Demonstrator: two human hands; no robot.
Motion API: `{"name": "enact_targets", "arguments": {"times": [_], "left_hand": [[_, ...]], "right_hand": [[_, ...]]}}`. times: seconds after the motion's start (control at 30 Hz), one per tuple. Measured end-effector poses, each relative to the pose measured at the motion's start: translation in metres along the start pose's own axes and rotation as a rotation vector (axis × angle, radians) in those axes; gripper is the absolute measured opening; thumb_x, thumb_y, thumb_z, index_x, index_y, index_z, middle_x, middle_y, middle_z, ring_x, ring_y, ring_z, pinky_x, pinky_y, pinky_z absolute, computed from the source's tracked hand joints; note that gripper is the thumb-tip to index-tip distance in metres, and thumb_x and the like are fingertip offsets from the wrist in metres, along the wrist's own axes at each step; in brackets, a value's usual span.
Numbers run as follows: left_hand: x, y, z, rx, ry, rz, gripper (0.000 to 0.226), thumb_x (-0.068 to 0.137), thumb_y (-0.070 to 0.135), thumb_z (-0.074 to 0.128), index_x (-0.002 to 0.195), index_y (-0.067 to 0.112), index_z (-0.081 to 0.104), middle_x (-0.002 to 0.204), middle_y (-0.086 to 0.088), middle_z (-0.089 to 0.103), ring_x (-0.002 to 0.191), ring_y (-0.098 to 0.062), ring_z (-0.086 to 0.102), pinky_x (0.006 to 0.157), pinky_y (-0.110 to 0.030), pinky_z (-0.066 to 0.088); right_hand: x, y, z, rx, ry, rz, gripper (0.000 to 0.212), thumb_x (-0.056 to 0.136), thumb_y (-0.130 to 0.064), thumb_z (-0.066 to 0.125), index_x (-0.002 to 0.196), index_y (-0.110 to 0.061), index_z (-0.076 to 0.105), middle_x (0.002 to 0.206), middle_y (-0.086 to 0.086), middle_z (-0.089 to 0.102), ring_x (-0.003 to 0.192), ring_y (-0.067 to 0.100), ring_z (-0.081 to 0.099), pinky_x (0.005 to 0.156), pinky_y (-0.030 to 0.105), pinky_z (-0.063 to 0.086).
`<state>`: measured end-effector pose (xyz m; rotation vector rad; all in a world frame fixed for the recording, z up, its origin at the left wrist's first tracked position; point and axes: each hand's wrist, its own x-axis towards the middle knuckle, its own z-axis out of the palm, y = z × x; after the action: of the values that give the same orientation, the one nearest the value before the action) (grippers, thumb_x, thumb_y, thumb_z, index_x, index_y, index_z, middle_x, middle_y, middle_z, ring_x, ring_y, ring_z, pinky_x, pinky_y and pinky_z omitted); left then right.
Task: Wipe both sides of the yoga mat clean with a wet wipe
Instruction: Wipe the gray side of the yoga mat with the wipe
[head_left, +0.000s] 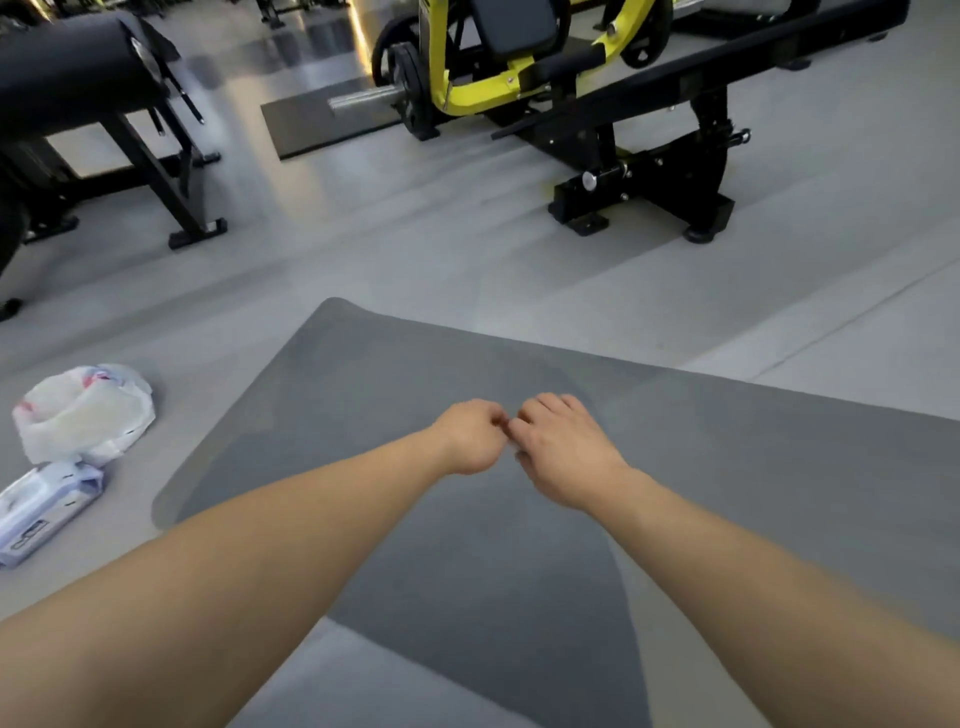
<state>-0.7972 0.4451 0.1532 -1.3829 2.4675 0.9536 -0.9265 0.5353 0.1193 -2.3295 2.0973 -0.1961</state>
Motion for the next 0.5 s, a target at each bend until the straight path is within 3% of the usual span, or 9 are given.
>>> {"name": "enact_targets", "arguments": {"times": [0.1,0.2,0.33,0.5], "left_hand": [[0.003,-0.061,-0.028,0.452,0.079,0.189,0.022,0.097,0.027,0.048,0.108,0.027,0.067,0.111,-0.003,0.07,0.105,-0.028,0.063,0.08,-0.033,0.051],[0.008,-0.123,-0.055,0.644,0.016,0.245,0.022,0.097,0.027,0.048,0.108,0.028,0.067,0.113,-0.005,0.068,0.106,-0.029,0.063,0.078,-0.032,0.046],[0.034,-0.19,-0.08,0.709,-0.041,0.293,0.023,0.098,0.031,0.048,0.11,0.027,0.067,0.118,-0.006,0.066,0.109,-0.031,0.062,0.083,-0.033,0.048],[0.086,-0.249,-0.096,0.65,-0.049,0.377,0.025,0.099,0.031,0.045,0.112,0.024,0.065,0.118,-0.008,0.064,0.109,-0.031,0.061,0.084,-0.035,0.047]], "right_hand": [[0.029,-0.033,0.0,0.031,-0.157,0.049,0.022,0.097,-0.03,0.048,0.113,-0.015,0.05,0.113,0.008,0.056,0.103,0.033,0.056,0.08,0.037,0.039],[0.055,-0.07,0.0,0.053,-0.25,0.12,0.024,0.1,-0.031,0.044,0.115,-0.013,0.046,0.117,0.011,0.06,0.101,0.035,0.058,0.074,0.036,0.039],[0.1,-0.124,0.013,0.085,-0.322,0.137,0.028,0.1,-0.035,0.042,0.124,-0.022,0.047,0.116,0.008,0.059,0.102,0.034,0.058,0.077,0.035,0.042],[0.178,-0.164,0.04,0.025,-0.373,0.239,0.027,0.102,-0.036,0.039,0.122,-0.025,0.053,0.112,0.007,0.056,0.1,0.032,0.058,0.073,0.034,0.04]]}}
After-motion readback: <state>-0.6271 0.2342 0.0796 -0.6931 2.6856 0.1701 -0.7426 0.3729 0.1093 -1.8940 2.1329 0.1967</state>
